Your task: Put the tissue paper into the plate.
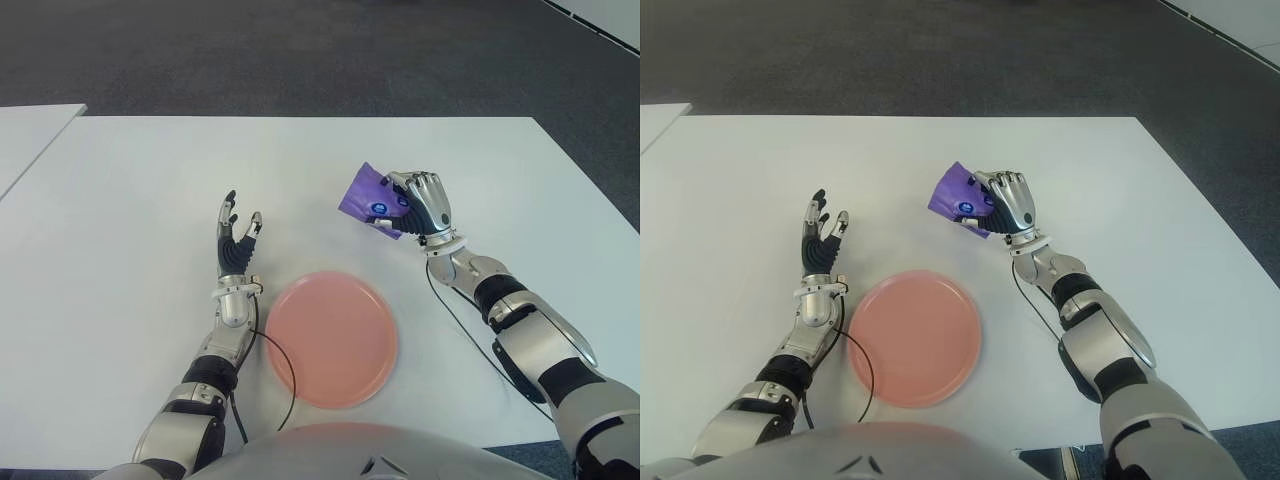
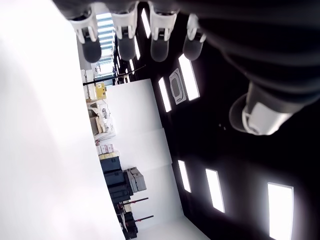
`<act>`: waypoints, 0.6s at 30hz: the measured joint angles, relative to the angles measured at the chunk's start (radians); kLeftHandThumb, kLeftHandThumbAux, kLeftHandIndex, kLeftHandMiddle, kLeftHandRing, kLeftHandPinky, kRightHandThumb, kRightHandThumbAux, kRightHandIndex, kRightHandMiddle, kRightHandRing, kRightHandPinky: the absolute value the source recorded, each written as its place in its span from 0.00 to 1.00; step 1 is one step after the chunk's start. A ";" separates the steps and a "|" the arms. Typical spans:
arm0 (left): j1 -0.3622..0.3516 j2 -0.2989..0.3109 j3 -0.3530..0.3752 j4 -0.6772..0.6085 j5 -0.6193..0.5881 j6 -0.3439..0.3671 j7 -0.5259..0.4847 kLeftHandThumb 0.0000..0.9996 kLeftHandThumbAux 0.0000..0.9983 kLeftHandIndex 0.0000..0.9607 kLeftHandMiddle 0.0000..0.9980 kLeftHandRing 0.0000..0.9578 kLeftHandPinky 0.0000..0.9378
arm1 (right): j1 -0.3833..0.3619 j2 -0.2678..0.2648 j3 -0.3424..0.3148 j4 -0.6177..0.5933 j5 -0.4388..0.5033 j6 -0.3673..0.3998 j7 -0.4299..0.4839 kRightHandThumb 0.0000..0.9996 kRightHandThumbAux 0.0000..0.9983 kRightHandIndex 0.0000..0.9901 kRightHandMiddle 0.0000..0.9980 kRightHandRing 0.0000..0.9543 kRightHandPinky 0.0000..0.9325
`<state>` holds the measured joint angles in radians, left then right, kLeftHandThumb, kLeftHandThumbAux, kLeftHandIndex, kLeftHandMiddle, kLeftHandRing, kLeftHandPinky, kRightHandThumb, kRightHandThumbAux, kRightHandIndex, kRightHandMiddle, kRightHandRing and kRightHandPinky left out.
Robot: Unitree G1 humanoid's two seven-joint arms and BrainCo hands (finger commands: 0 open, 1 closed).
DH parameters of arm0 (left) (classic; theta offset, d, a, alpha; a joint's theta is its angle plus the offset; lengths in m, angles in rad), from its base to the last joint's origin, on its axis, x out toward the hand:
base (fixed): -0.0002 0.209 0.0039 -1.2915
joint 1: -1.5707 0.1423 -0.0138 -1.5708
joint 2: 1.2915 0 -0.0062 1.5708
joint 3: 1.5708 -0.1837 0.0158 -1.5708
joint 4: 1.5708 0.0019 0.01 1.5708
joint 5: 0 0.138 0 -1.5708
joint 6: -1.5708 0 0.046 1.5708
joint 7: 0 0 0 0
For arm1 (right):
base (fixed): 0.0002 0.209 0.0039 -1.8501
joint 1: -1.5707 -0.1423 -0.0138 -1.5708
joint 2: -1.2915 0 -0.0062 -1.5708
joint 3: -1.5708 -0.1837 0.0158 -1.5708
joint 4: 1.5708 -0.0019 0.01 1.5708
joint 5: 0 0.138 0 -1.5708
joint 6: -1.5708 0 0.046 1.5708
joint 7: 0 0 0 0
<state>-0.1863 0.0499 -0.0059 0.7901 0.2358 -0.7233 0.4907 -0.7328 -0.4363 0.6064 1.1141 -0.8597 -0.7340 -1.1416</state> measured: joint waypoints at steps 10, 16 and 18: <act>-0.006 0.008 -0.016 0.005 0.027 -0.002 0.018 0.00 0.50 0.00 0.00 0.00 0.00 | -0.005 -0.020 -0.032 -0.087 0.002 -0.017 0.027 0.73 0.71 0.45 0.88 0.94 0.95; -0.009 0.011 -0.011 0.011 0.017 -0.001 0.011 0.00 0.50 0.00 0.00 0.00 0.00 | -0.001 -0.025 -0.054 -0.167 0.002 -0.029 0.046 0.73 0.71 0.45 0.89 0.94 0.94; -0.012 0.010 -0.009 0.015 0.009 -0.001 0.005 0.00 0.49 0.00 0.00 0.00 0.00 | 0.014 -0.031 -0.065 -0.212 0.003 -0.032 0.057 0.73 0.71 0.45 0.89 0.94 0.94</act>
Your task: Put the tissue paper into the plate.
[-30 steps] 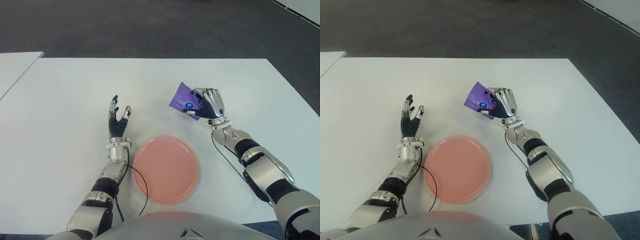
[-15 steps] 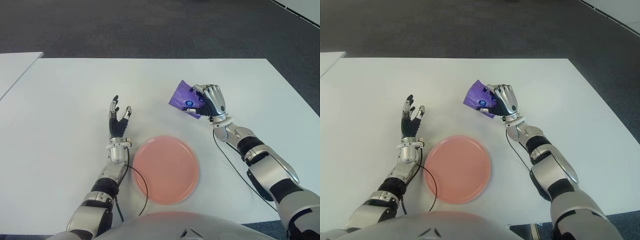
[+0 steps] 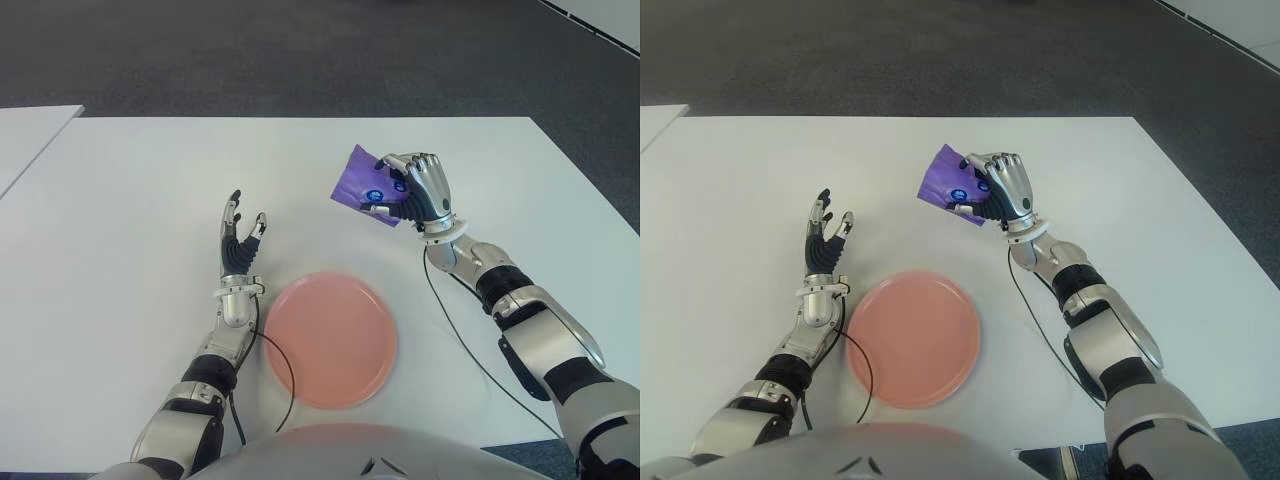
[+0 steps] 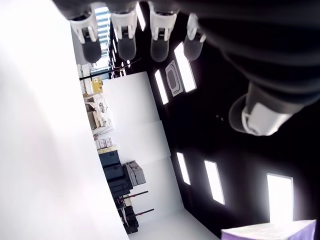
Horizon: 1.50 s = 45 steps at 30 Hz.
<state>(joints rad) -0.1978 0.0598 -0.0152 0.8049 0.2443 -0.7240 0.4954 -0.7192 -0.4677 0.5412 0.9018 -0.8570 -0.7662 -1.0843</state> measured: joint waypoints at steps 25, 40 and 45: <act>-0.012 -0.002 0.001 0.016 -0.018 -0.002 -0.008 0.00 0.49 0.00 0.00 0.00 0.00 | 0.382 -0.066 -0.097 -0.659 0.084 -0.176 0.413 0.74 0.71 0.44 0.87 0.90 0.92; -0.009 0.001 -0.003 0.014 -0.011 -0.001 -0.010 0.00 0.50 0.00 0.00 0.00 0.00 | 0.439 -0.011 -0.098 -0.679 0.112 -0.275 0.595 0.75 0.71 0.44 0.86 0.89 0.93; -0.008 -0.001 -0.002 0.010 -0.012 0.005 -0.017 0.00 0.49 0.00 0.00 0.00 0.00 | 0.450 0.001 -0.099 -0.682 0.131 -0.296 0.654 0.75 0.71 0.44 0.86 0.89 0.92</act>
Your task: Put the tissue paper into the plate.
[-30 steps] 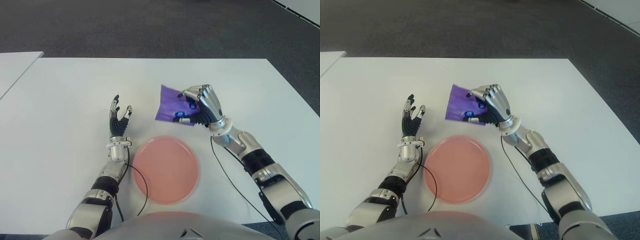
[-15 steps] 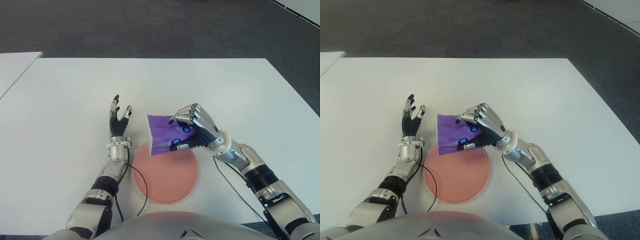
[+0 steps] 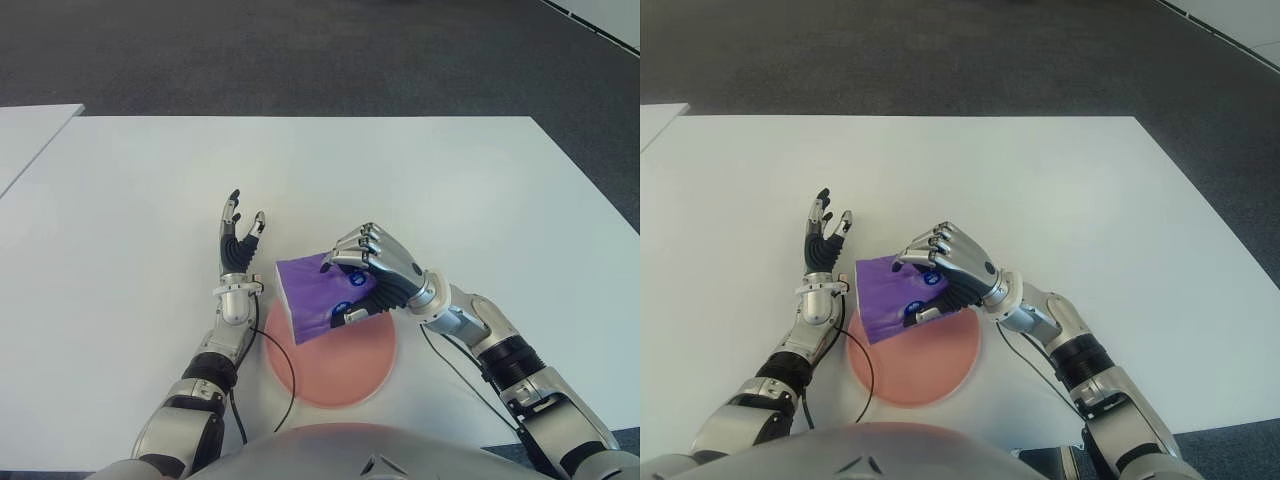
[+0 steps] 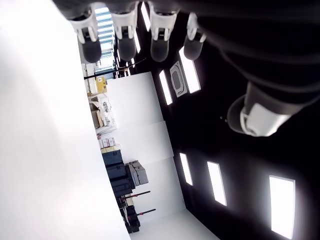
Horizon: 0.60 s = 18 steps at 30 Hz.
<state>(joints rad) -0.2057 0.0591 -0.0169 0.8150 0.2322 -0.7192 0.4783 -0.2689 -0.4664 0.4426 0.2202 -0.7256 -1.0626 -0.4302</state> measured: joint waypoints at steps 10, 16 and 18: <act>0.003 -0.004 0.004 -0.001 -0.005 0.001 -0.001 0.00 0.49 0.00 0.00 0.00 0.00 | 0.039 0.014 -0.008 0.000 0.027 -0.013 0.099 0.75 0.71 0.44 0.86 0.90 0.92; 0.002 -0.005 0.004 -0.001 -0.005 0.001 -0.001 0.00 0.48 0.00 0.00 0.00 0.00 | 0.050 0.025 -0.024 0.000 0.029 -0.013 0.140 0.75 0.71 0.45 0.86 0.90 0.93; 0.002 -0.005 0.004 -0.001 -0.005 0.001 -0.001 0.00 0.48 0.00 0.00 0.00 0.00 | 0.056 0.029 -0.029 -0.001 0.029 -0.013 0.149 0.75 0.71 0.45 0.86 0.90 0.93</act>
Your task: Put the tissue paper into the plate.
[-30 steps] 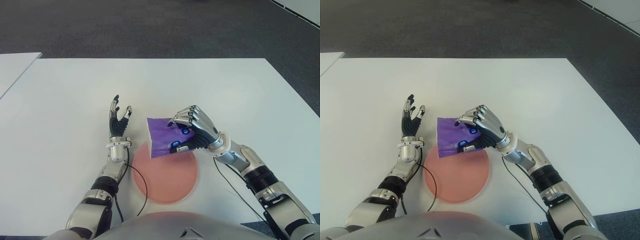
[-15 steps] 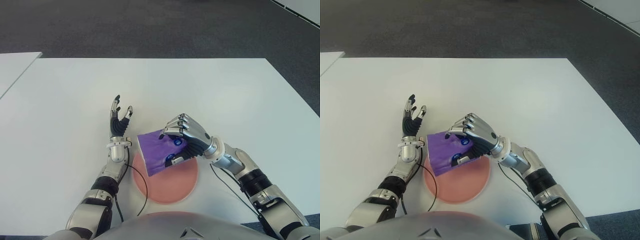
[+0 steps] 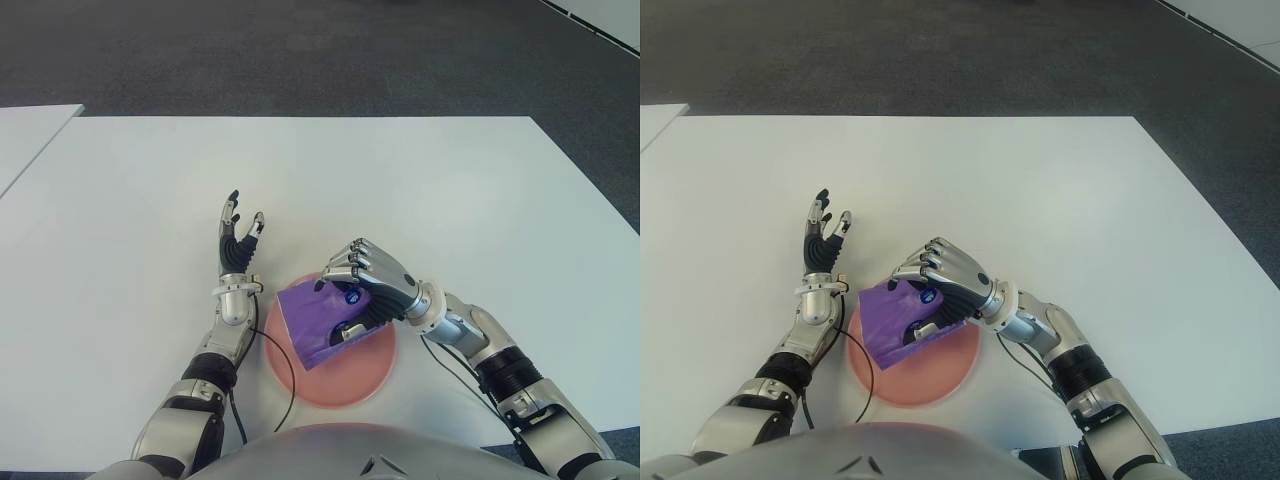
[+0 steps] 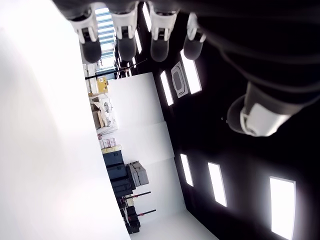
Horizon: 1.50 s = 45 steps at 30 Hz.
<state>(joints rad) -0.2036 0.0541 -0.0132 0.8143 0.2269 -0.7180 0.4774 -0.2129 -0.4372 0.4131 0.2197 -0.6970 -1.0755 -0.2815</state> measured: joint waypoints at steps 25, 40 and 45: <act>0.001 -0.003 0.000 -0.001 -0.002 0.007 0.000 0.00 0.47 0.00 0.00 0.00 0.00 | 0.017 0.040 -0.026 -0.008 0.020 0.084 0.137 0.73 0.71 0.44 0.82 0.84 0.83; 0.008 0.012 0.000 -0.008 -0.027 0.030 -0.071 0.00 0.49 0.00 0.00 0.00 0.00 | 0.026 -0.099 -0.054 -0.306 0.017 0.222 0.427 0.05 0.56 0.03 0.06 0.04 0.03; 0.010 0.014 0.010 -0.004 -0.071 0.038 -0.137 0.00 0.49 0.00 0.00 0.00 0.00 | 0.037 -0.127 -0.071 -0.357 0.032 0.286 0.494 0.01 0.55 0.00 0.01 0.00 0.00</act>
<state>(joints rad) -0.1937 0.0682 -0.0031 0.8098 0.1563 -0.6797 0.3401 -0.1761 -0.5641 0.3416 -0.1372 -0.6651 -0.7893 0.2126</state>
